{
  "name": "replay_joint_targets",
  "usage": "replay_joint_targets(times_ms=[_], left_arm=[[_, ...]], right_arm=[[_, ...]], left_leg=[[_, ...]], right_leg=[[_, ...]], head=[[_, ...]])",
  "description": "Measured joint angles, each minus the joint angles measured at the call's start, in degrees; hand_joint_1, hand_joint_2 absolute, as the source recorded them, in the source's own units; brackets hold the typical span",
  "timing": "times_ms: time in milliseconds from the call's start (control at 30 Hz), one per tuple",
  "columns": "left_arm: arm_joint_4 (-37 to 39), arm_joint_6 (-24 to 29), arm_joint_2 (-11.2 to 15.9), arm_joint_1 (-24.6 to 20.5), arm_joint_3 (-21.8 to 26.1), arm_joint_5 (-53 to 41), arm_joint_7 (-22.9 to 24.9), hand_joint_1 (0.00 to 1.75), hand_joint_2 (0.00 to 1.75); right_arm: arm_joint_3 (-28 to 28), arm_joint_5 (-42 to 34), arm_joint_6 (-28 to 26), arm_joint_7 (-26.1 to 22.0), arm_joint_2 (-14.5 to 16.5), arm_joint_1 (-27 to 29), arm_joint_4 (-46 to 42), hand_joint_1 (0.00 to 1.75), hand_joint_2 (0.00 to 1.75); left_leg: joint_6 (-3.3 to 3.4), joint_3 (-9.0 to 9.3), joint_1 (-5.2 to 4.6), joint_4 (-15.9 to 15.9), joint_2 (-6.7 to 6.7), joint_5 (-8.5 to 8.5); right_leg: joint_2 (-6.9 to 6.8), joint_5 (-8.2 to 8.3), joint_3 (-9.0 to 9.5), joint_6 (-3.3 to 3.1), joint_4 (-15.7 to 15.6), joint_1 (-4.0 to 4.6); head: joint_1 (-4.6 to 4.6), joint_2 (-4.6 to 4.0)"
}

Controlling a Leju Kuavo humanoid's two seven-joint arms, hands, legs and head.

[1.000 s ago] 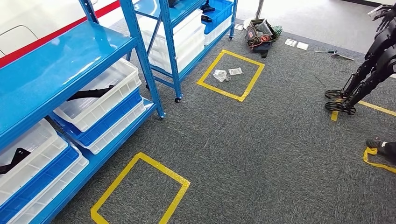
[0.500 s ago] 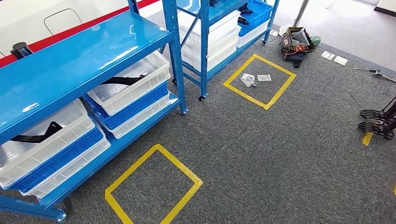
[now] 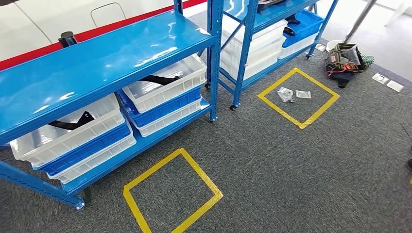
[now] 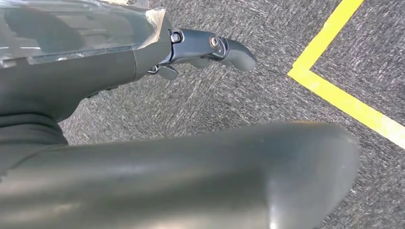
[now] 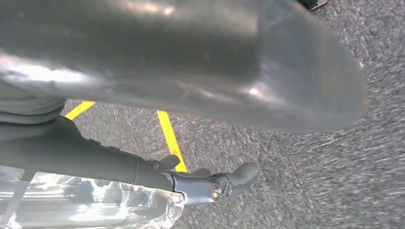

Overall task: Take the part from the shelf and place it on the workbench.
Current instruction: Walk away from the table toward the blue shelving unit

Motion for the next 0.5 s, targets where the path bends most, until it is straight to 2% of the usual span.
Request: replay_joint_targets(times_ms=[33, 100, 133, 167, 233, 267, 300, 367, 400, 433, 467, 500], left_arm=[[0.0, 0.05, 0.02, 0.14, 0.03, 0.01, -0.01, 0.0, 0.0], [-0.02, 0.16, 0.04, 0.27, 0.09, 0.02, -0.04, 0.0, 0.0], [-0.03, 0.21, 0.01, 0.23, 0.12, 0.02, -0.09, 0.0, 0.0], [-0.05, 0.27, -0.02, 0.15, 0.18, 0.02, -0.15, 0.0, 0.0], [-0.08, 0.38, -0.09, 0.22, 0.42, 0.02, -0.3, 0.0, 0.0], [-0.09, 0.47, -0.11, 0.37, 0.55, 0.02, -0.37, 0.0, 0.0], [-0.09, 0.57, -0.12, 0.53, 0.68, 0.02, -0.44, 0.0, 0.0], [-0.09, 0.72, -0.1, 0.56, 0.87, 0.02, -0.64, 0.0, 0.0], [-0.11, 0.75, -0.11, 0.47, 0.97, 0.02, -0.75, 0.0, 0.0], [-0.13, 0.75, -0.12, 0.4, 1.05, 0.02, -0.85, 0.0, 0.0], [-0.14, 0.75, -0.13, 0.4, 1.11, 0.02, -0.9, 0.0, 0.0], [-0.15, 0.75, -0.14, 0.52, 1.15, 0.02, -0.93, 0.0, 0.0]], right_arm=[[-0.02, 0.12, 0.07, 0.01, 0.01, -0.04, -0.05, 0.0, 0.0], [-0.04, 0.34, 0.16, 0.01, 0.15, -0.03, -0.16, 0.0, 0.0], [-0.05, 0.4, 0.19, 0.01, 0.2, 0.04, -0.21, 0.0, 0.0], [-0.05, 0.48, 0.2, 0.01, 0.25, 0.18, -0.24, 0.0, 0.0], [-0.18, 0.73, 0.21, 0.13, 0.25, 0.49, -0.38, 0.0, 0.0], [-0.31, 0.93, 0.25, 0.23, 0.27, 0.56, -0.55, 0.0, 0.0], [-0.48, 1.17, 0.3, 0.35, 0.33, 0.59, -0.79, 0.0, 0.0], [-0.76, 1.55, 0.44, 0.52, 0.54, 0.57, -1.28, 0.0, 0.0], [-0.85, 1.68, 0.49, 0.58, 0.64, 0.57, -1.47, 0.0, 0.0], [-0.9, 1.77, 0.53, 0.63, 0.72, 0.55, -1.64, 0.0, 0.0], [-0.93, 1.84, 0.55, 0.67, 0.81, 0.54, -1.78, 0.0, 0.0], [-0.93, 1.9, 0.56, 0.68, 0.89, 0.47, -1.96, 0.0, 0.0]], left_leg=[[-0.19, -0.16, 0.03, 0.2, 0.54, -0.11], [-0.61, -1.64, -0.01, 3.31, 3.66, -2.09], [-0.8, -3.15, -0.07, 6.45, 5.5, -3.84], [-0.97, -5.0, -0.07, 10.2, 6.63, -5.72], [-1.04, -7.93, -0.03, 15.96, 7.16, -7.6], [-0.92, -7.9, -0.05, 15.89, 7.33, -6.97], [-0.67, -6.73, -0.1, 13.72, 7.68, -5.48], [0.26, -2.3, -0.56, 5.63, 10.19, -2.15], [0.67, -0.76, -0.88, 2.7, 11.33, -1.37], [0.99, 0.07, -1.18, 1.08, 12.13, -1.16], [1.13, 0.14, -1.43, 0.69, 12.07, -1.34], [1.33, 0.12, -1.48, 0.46, 11.25, -1.25]], right_leg=[[-0.5, 0.1, 0.02, -0.34, -0.03, -0.04], [-1.7, 0.18, 0.05, -1.12, -0.11, -0.16], [-2.41, 0.12, 0.05, -1.42, -0.11, 0.01], [-3.18, 0.04, 0.03, -1.72, -0.11, 0.12], [-5.02, -0.11, -0.03, -1.98, -0.11, 0.37], [-5.88, -0.17, -0.02, -2.07, -0.11, 0.46], [-6.7, -0.24, 0.04, -2.14, -0.11, 0.55], [-8.06, -0.49, 0.33, -2.04, -0.1, 0.88], [-8.67, -0.65, 0.5, -1.87, -0.11, 1.07], [-9.3, -0.81, 0.65, -1.63, -0.13, 1.23], [-9.94, -0.92, 0.81, -1.39, -0.22, 1.35], [-10.62, -0.99, 1.12, -1.15, -0.41, 1.37]], head=[[-0.07, 0.0], [-0.45, 0.0], [-0.65, 0.0], [-0.83, 0.0], [-0.87, 0.0], [-0.87, 0.0], [-0.88, 0.0], [-0.88, 0.0], [-0.83, 0.0], [-0.83, 0.0], [-0.81, 0.0], [-0.84, 0.0]])
